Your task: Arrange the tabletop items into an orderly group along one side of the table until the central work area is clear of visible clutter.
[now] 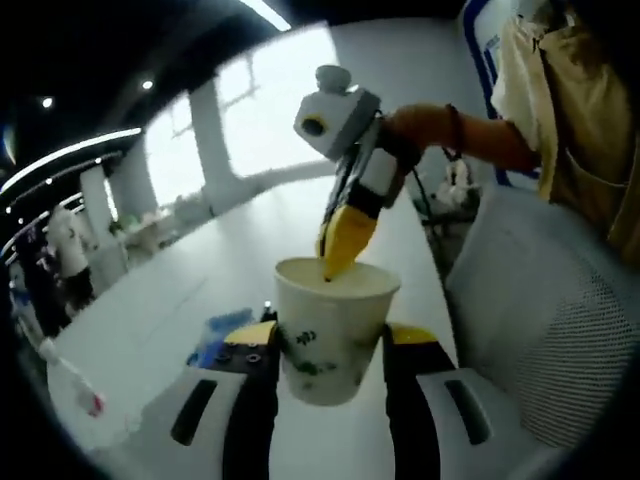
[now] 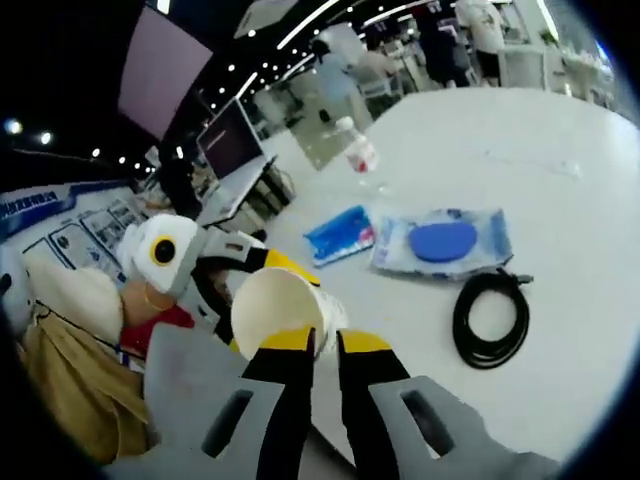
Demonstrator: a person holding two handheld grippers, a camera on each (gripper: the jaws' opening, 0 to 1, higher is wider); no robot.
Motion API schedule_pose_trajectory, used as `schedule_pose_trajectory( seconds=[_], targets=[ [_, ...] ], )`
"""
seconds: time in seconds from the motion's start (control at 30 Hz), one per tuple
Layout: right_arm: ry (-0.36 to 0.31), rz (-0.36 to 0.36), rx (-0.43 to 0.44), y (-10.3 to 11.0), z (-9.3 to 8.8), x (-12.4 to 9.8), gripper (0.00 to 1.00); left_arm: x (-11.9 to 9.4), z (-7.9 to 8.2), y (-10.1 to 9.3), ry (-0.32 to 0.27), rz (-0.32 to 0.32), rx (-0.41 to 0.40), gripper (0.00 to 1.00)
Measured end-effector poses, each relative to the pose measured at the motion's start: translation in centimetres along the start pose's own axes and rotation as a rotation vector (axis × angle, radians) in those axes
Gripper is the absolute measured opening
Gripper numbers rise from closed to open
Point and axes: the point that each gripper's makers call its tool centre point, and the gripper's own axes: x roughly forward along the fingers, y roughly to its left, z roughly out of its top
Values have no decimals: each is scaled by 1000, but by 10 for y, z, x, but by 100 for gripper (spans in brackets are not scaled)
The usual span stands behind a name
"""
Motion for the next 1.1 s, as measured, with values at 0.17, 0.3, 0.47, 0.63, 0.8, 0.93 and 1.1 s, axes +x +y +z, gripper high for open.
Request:
schedule_pose_trajectory(
  seconds=[0.17,0.3,0.47,0.63,0.8,0.93,1.1],
  targets=[
    [-94,-8,-8,-2,18,-4,32,-2,4,4,-44,20,-85,38],
    [-139,-15,-20,-3,25,-7,44,-4,4,8,-60,34,-144,38],
    [-173,-62,-76,-12,28,-9,64,-6,1,13,-60,57,-186,38],
    [-172,-92,-119,-17,26,-10,84,-8,-3,19,-49,87,-199,38],
    [-160,-145,-162,-27,19,-12,99,-11,-5,32,-52,148,-214,38],
    [-163,-150,-154,-30,15,-16,99,-13,-7,38,-55,170,-228,38],
    [-170,-161,-168,-34,11,-22,99,-17,-12,48,-41,211,-227,38]
  ],
)
